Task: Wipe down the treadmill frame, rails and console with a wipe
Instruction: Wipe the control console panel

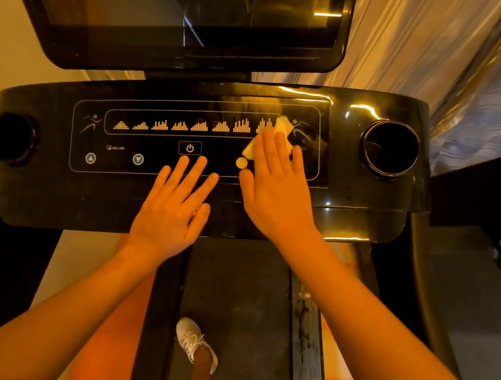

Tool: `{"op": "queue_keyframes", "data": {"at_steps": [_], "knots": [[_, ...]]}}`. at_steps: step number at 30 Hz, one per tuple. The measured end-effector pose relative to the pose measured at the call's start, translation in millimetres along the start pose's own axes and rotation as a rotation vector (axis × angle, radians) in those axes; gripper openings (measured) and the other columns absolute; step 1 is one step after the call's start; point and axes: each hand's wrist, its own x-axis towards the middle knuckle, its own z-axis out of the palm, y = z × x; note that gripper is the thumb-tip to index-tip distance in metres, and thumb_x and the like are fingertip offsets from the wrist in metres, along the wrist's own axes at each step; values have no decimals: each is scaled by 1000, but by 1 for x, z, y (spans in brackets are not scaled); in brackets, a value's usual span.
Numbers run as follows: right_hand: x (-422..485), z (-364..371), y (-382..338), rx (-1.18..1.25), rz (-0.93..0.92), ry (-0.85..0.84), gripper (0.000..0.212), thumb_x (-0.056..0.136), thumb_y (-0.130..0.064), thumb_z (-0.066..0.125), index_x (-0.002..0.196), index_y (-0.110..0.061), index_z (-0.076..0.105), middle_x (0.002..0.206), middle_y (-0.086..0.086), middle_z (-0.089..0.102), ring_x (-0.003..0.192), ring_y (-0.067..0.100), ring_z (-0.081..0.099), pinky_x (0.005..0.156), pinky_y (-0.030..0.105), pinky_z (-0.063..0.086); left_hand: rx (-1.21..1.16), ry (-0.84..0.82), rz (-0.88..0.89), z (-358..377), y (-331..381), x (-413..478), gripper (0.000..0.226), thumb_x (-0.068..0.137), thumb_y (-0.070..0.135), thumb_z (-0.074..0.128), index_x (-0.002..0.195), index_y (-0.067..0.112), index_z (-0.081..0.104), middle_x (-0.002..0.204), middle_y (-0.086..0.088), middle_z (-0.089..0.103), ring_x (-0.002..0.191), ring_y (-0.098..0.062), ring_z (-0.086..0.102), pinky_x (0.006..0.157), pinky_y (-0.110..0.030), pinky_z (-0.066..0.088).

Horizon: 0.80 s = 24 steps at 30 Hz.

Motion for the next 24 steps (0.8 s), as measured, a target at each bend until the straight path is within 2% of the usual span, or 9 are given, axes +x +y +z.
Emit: {"op": "queue_keyframes", "data": {"at_steps": [4, 10, 13, 17, 24], "knots": [[11, 4, -4, 13, 32, 44, 65, 109, -44, 22, 163, -8, 12, 171, 12, 8, 159, 28, 0, 127, 45, -3, -34, 20, -6, -1, 0, 0, 52, 104, 34, 39, 154, 18, 39, 165, -11, 27, 155, -32, 17, 127, -47, 8], [-92, 21, -2, 60, 4, -16, 65, 109, -41, 23, 164, -11, 6, 172, 8, 0, 158, 21, -8, 128, 44, 0, -66, 40, -17, -1, 1, 1, 51, 103, 34, 41, 152, 20, 41, 163, -10, 30, 154, -32, 19, 127, -47, 10], [-71, 18, 0, 38, -22, 0, 62, 109, -41, 20, 163, -11, 17, 171, 10, 12, 159, 23, 3, 127, 45, 1, -70, 42, -13, -1, 0, 1, 51, 103, 33, 42, 152, 20, 41, 163, -10, 30, 154, -32, 19, 127, -47, 10], [-27, 6, 1, -2, -40, 30, 60, 109, -39, 18, 160, -8, 29, 167, 13, 26, 157, 28, 17, 128, 51, 13, -64, 45, -19, -2, 1, 1, 51, 103, 33, 42, 152, 20, 41, 164, -10, 29, 155, -31, 18, 127, -44, 7], [-92, 31, -2, 20, -18, 114, 54, 108, -30, 31, 153, -1, 40, 159, 20, 39, 151, 35, 31, 123, 46, 23, -70, 43, -25, -2, 1, 2, 51, 103, 34, 41, 152, 21, 41, 163, -10, 30, 155, -30, 18, 127, -45, 9]]}}
